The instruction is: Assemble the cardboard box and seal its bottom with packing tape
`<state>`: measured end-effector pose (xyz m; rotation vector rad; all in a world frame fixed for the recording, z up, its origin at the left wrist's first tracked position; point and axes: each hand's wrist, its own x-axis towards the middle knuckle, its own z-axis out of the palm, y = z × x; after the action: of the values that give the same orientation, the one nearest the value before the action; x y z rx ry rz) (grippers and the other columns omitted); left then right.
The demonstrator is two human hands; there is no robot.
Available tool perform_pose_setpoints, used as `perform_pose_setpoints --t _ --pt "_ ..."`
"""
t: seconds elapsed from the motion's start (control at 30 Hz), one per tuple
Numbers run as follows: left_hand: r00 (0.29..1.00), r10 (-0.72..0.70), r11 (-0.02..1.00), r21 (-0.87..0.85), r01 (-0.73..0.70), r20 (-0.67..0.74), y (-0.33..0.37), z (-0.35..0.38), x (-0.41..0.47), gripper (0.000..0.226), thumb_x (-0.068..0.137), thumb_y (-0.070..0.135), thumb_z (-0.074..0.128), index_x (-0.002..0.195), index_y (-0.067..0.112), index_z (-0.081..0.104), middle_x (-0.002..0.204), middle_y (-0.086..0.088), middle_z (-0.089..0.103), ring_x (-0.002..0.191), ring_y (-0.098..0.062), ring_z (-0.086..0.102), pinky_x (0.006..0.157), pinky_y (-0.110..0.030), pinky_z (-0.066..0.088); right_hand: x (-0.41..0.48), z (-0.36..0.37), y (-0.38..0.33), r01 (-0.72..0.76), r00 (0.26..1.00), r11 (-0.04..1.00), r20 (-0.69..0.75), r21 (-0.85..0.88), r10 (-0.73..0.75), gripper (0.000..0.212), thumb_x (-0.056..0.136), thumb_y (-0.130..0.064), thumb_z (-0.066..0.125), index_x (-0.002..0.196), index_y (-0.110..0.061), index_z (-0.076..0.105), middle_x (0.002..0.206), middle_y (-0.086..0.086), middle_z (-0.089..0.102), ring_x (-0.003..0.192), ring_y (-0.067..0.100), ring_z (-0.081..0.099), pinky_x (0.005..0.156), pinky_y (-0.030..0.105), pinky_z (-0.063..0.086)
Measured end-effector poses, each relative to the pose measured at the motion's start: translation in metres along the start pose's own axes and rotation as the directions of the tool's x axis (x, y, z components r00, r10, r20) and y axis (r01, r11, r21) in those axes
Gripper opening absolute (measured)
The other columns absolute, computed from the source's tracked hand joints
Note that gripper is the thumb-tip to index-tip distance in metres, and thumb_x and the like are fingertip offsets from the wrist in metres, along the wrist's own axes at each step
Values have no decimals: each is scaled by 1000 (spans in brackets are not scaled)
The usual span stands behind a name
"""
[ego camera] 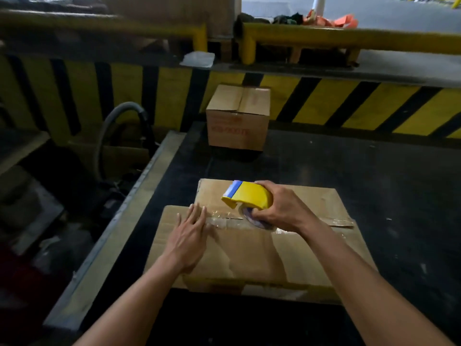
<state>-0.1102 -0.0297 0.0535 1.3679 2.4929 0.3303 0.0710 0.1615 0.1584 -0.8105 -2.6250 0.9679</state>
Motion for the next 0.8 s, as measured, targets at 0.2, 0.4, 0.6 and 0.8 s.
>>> perform_pose_setpoints --t 0.2,0.4,0.6,0.8 --pt "998 -31 978 -208 18 -57 -16 -4 -4 56 110 35 26 161 15 17 169 -1 9 155 -23 14 127 -41 12 24 38 -13 60 995 998 82 -17 -58 71 74 -39 83 135 -26 50 126 0 61 102 17 58 83 32 51" --pt "980 -115 914 -404 40 -163 -25 -3 -1 45 107 22 44 152 19 47 148 -4 56 128 -27 58 102 -39 49 43 57 -15 85 984 996 158 12 -86 63 77 -38 78 133 -30 49 120 -8 57 103 16 59 83 33 55" --pt "955 -254 814 -567 127 -151 -25 -5 4 20 96 11 57 90 18 75 74 2 71 70 -19 65 61 -37 51 62 70 -24 166 968 981 204 -99 -144 71 79 -38 74 143 -32 43 127 -3 59 105 19 59 85 36 54" --pt "941 -323 680 -717 154 -104 -26 -17 8 27 92 16 62 109 27 79 95 6 79 89 -14 72 70 -27 59 63 64 -13 269 932 957 281 -112 -229 67 89 -35 65 148 -46 35 130 -10 51 105 14 51 82 27 49"
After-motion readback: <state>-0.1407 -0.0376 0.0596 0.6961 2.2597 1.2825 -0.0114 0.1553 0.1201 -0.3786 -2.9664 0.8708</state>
